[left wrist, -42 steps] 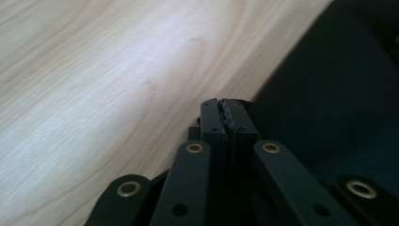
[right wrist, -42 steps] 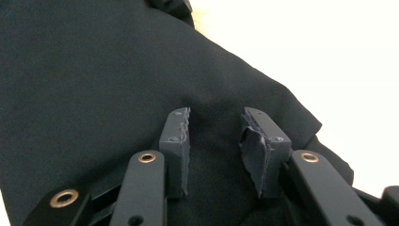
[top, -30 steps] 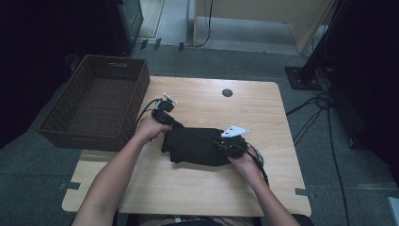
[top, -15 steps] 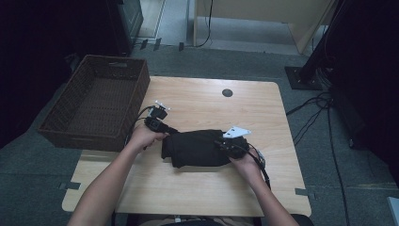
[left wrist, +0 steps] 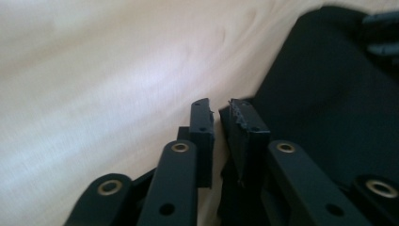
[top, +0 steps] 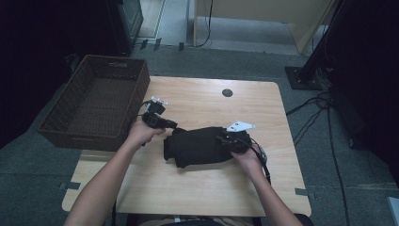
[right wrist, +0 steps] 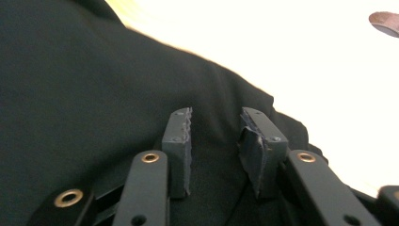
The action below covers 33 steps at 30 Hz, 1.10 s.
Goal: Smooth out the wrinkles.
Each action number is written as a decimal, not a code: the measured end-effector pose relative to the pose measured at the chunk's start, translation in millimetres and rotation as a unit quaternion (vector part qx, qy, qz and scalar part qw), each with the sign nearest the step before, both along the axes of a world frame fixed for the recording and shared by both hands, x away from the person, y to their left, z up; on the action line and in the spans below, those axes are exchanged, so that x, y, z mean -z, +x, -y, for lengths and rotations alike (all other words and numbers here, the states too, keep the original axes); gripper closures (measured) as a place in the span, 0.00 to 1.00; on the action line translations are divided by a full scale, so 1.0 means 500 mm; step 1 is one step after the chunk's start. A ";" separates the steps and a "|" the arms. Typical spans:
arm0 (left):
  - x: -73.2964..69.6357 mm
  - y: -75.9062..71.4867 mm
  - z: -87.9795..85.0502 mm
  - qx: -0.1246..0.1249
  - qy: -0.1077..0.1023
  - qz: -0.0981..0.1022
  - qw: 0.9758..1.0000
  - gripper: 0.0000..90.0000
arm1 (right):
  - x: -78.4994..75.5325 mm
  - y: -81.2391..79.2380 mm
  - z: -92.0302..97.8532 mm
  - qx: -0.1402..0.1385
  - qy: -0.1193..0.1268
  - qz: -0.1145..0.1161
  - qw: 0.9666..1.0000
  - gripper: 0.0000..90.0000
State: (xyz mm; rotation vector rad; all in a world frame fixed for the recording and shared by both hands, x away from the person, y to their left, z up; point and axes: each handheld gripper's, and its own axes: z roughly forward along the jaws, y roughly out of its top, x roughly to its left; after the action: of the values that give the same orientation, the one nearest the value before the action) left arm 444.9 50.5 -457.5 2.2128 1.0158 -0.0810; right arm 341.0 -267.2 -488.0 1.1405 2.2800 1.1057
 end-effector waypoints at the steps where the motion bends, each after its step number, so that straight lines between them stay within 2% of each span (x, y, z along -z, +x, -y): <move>1: -0.005 0.005 0.005 0.001 0.003 0.010 1.000 0.84 | -0.006 -0.002 0.000 0.001 0.002 0.002 1.000 0.70; 3: -0.010 0.018 0.014 0.007 0.002 0.021 1.000 0.84 | -0.019 -0.008 -0.002 0.002 0.013 0.011 1.000 0.70; 4: -0.009 0.025 0.019 0.005 0.000 0.019 1.000 0.84 | -0.025 -0.011 -0.003 0.000 0.017 0.014 1.000 0.71; 5: -0.008 0.032 0.025 0.010 0.005 0.013 1.000 0.87 | -0.030 -0.015 -0.006 0.001 0.024 0.015 1.000 0.71; 7: 0.000 0.036 0.041 0.018 0.015 0.021 1.000 0.92 | -0.039 -0.025 -0.012 0.006 0.022 0.020 1.000 0.71; 10: 0.017 0.040 0.059 0.033 0.024 0.010 0.999 0.94 | -0.047 -0.044 -0.019 0.006 0.026 0.036 0.999 0.74; 12: 0.029 0.037 0.069 0.053 0.035 0.007 0.998 0.94 | -0.051 -0.055 -0.022 0.002 0.031 0.036 0.999 0.74; 14: 0.038 0.034 0.077 0.073 0.037 0.001 0.997 0.93 | -0.049 -0.070 -0.029 -0.006 0.055 0.019 0.998 0.74; 15: 0.042 0.033 0.081 0.081 0.036 -0.005 0.996 0.93 | -0.046 -0.074 -0.033 -0.011 0.058 0.012 0.998 0.74; 17: 0.047 0.030 0.089 0.093 0.038 -0.014 0.995 0.92 | -0.034 -0.084 -0.044 -0.018 0.053 -0.002 0.998 0.74; 20: 0.052 0.023 0.095 0.102 0.040 -0.015 0.994 0.90 | -0.009 -0.091 -0.053 -0.026 0.029 -0.016 0.999 0.74; 24: 0.059 0.020 0.089 0.102 0.040 -0.022 0.994 0.87 | 0.009 -0.085 -0.051 -0.020 0.014 -0.016 1.000 0.76; 28: 0.070 0.017 0.082 0.102 0.038 -0.047 0.993 0.84 | 0.020 -0.080 -0.050 -0.016 0.011 -0.017 1.000 0.77; 31: 0.072 0.014 0.084 0.111 0.046 -0.056 0.991 0.95 | 0.027 -0.078 -0.052 -0.012 0.010 -0.016 1.000 0.80; 32: 0.072 0.014 0.085 0.106 0.048 -0.057 0.992 0.98 | 0.028 -0.077 -0.051 -0.010 0.009 -0.017 1.000 0.81; 33: 0.072 0.015 0.085 0.100 0.045 -0.068 0.992 0.99 | 0.029 -0.076 -0.051 -0.008 0.011 -0.017 1.000 0.82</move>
State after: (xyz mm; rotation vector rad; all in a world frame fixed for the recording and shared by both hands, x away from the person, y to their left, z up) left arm 452.6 8.1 -493.3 2.4146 0.8819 -0.2841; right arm 302.8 -241.9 -502.6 1.1591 2.3118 1.1273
